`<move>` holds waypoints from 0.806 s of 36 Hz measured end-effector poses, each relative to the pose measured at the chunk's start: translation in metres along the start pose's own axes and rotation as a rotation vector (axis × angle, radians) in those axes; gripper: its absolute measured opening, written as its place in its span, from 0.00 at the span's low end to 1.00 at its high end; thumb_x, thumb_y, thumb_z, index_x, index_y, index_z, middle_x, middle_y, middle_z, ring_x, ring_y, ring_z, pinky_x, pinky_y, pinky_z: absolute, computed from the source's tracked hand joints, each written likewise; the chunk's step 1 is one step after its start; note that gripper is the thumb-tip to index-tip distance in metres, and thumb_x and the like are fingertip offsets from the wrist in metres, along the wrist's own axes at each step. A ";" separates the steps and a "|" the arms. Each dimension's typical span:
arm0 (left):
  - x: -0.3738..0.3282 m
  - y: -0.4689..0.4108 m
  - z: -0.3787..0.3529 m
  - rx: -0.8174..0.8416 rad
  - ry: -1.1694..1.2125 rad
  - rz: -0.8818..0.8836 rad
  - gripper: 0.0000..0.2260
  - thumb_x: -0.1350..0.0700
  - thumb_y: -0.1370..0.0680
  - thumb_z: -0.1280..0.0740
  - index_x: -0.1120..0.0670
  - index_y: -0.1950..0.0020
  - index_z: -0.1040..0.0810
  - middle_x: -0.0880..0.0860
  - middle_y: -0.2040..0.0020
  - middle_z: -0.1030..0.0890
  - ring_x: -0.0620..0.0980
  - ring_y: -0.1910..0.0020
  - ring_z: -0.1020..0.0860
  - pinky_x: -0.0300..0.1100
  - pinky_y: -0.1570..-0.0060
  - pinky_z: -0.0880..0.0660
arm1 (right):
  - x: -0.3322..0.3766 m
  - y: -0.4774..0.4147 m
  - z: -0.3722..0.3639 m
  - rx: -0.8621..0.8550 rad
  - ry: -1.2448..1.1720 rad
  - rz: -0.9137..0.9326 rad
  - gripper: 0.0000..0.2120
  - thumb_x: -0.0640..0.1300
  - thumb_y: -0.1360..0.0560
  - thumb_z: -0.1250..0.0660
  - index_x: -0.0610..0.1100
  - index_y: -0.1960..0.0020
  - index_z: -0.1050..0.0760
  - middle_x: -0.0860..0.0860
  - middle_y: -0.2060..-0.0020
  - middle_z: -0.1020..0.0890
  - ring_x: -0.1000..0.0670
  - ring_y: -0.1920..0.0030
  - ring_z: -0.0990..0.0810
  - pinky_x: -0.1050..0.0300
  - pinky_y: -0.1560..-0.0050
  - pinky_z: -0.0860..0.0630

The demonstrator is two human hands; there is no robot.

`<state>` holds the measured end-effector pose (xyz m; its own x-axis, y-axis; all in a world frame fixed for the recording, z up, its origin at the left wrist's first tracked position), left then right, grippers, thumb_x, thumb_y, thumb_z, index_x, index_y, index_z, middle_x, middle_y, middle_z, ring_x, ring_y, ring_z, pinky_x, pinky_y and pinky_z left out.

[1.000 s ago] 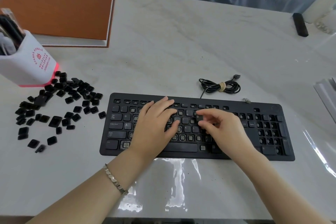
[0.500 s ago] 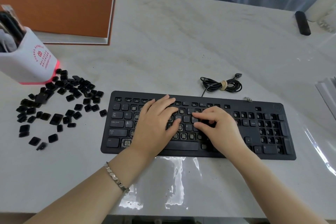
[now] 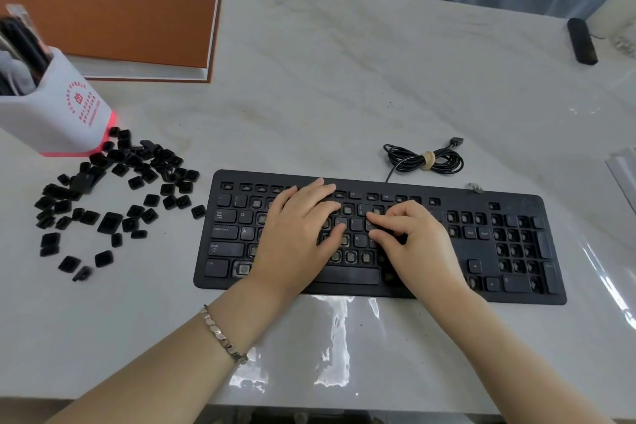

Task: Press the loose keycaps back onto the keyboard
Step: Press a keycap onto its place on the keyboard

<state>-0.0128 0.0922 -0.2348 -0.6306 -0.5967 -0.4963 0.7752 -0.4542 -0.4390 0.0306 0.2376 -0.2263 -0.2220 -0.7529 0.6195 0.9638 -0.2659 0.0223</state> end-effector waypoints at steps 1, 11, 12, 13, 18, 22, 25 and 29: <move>0.000 0.000 0.000 0.001 0.001 0.001 0.12 0.52 0.26 0.37 0.57 0.52 0.18 0.53 0.43 0.19 0.48 0.37 0.28 0.46 0.36 0.37 | 0.000 0.000 -0.001 -0.005 -0.001 0.001 0.11 0.42 0.27 0.31 0.51 0.45 0.19 0.61 0.61 0.29 0.55 0.51 0.28 0.64 0.52 0.32; 0.002 0.001 -0.001 0.037 0.044 0.028 0.13 0.52 0.25 0.37 0.57 0.50 0.18 0.53 0.41 0.20 0.47 0.36 0.29 0.45 0.34 0.39 | 0.005 0.025 -0.001 -0.254 0.368 0.301 0.16 0.50 0.25 0.41 0.47 0.44 0.20 0.44 0.45 0.26 0.43 0.48 0.30 0.46 0.52 0.27; 0.002 0.001 -0.001 0.039 0.040 0.028 0.13 0.52 0.25 0.37 0.57 0.50 0.18 0.53 0.41 0.20 0.47 0.36 0.29 0.44 0.34 0.39 | 0.004 0.026 -0.002 -0.249 0.391 0.303 0.16 0.51 0.24 0.42 0.47 0.44 0.20 0.44 0.43 0.27 0.43 0.45 0.31 0.45 0.49 0.29; 0.002 0.002 -0.001 0.043 0.036 0.029 0.13 0.52 0.25 0.37 0.57 0.50 0.18 0.53 0.41 0.20 0.47 0.36 0.29 0.44 0.33 0.39 | 0.004 0.027 -0.003 -0.241 0.404 0.307 0.17 0.51 0.24 0.42 0.47 0.44 0.20 0.44 0.42 0.27 0.42 0.44 0.31 0.45 0.47 0.31; 0.002 0.002 -0.002 0.060 0.046 0.034 0.13 0.52 0.25 0.38 0.57 0.50 0.18 0.53 0.41 0.20 0.47 0.36 0.29 0.44 0.33 0.39 | 0.004 0.025 -0.002 -0.181 0.371 0.286 0.17 0.51 0.25 0.42 0.48 0.44 0.20 0.43 0.44 0.22 0.44 0.42 0.31 0.49 0.42 0.38; 0.002 0.004 0.001 0.081 0.083 0.032 0.13 0.54 0.25 0.39 0.57 0.49 0.18 0.53 0.42 0.20 0.46 0.36 0.29 0.44 0.32 0.40 | 0.009 0.020 0.006 -0.190 0.210 0.212 0.16 0.51 0.27 0.41 0.47 0.50 0.17 0.47 0.50 0.20 0.49 0.45 0.29 0.51 0.43 0.34; 0.009 0.011 0.015 0.071 0.093 0.055 0.13 0.57 0.24 0.41 0.58 0.47 0.19 0.53 0.42 0.20 0.46 0.36 0.29 0.42 0.32 0.40 | 0.022 0.019 0.010 -0.198 0.107 0.198 0.11 0.45 0.28 0.36 0.44 0.52 0.17 0.49 0.56 0.19 0.50 0.51 0.24 0.52 0.47 0.29; 0.039 0.027 0.057 -0.018 0.033 0.184 0.14 0.58 0.24 0.42 0.59 0.46 0.19 0.53 0.41 0.21 0.48 0.38 0.27 0.43 0.36 0.36 | 0.063 0.012 -0.008 0.025 0.012 0.255 0.10 0.40 0.27 0.36 0.44 0.49 0.18 0.52 0.56 0.17 0.55 0.52 0.24 0.66 0.47 0.32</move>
<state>-0.0146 0.0189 -0.2236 -0.4792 -0.6466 -0.5935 0.8771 -0.3273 -0.3515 0.0272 0.1821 -0.1930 0.0267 -0.8006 0.5986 0.9921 -0.0523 -0.1142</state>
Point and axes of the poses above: each hand's wrist, its own y-axis away from the middle knuckle, its own z-axis out of the back of the hand, x = y × z, the point moved 7 cm from there along -y, towards the middle knuckle
